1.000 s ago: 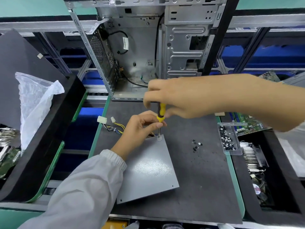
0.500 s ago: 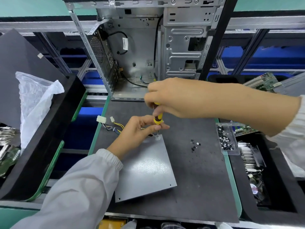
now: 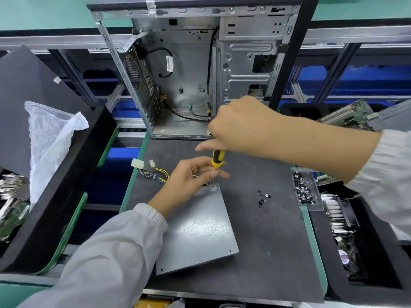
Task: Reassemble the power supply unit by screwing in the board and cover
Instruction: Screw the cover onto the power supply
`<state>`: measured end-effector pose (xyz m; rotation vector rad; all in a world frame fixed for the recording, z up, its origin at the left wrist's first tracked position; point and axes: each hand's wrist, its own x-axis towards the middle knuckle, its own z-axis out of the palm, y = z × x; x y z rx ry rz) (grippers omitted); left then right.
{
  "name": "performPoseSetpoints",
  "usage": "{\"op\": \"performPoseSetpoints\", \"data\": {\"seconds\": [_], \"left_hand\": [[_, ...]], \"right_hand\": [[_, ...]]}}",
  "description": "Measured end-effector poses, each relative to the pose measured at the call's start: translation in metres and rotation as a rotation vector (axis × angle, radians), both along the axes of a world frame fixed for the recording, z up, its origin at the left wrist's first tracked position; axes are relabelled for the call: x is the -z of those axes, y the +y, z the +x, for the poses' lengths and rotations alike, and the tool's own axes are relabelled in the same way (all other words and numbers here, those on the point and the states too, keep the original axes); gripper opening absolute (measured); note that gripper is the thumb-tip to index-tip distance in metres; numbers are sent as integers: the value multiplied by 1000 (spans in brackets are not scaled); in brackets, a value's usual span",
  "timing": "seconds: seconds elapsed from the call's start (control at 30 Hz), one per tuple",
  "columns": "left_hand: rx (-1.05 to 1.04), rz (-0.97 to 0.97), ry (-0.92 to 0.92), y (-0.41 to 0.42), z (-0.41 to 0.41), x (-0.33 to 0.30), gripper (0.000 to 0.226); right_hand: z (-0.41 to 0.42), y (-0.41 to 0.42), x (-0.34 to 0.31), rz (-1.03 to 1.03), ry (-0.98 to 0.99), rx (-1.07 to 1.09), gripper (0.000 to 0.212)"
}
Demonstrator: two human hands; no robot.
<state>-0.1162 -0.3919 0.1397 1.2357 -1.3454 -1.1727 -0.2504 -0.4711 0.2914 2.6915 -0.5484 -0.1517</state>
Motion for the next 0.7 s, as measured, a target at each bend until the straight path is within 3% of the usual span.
{"op": "performPoseSetpoints", "data": {"seconds": [0.1,0.13,0.2,0.27,0.33,0.47,0.57,0.67,0.7], "left_hand": [[-55,-12,25,-3,-5,0,18],[-65,-18,11,-3,-6,1,18],[-74,-8,-6,-3,-3,3,14],[-88,-24,-50,-3,1,2,18],[-106,-68,-126,-2,5,2,10],[-158,-68,-121,3,-1,-1,7],[-264,-59,-80,2,-4,0,15],[-229,-88,-90,2,1,-1,12],[-209,-82,-95,3,2,-2,12]], "right_hand": [[3,-1,0,-64,-40,57,62],[2,-1,0,-11,-34,20,54],[-1,-4,2,197,22,-98,15],[0,-4,-2,288,77,-187,19],[3,-3,-4,226,82,-163,10],[9,4,4,-4,-55,-52,58],[8,6,8,3,-126,-60,61],[3,-3,8,372,-34,-139,15],[1,-5,6,473,-17,-148,15]]}}
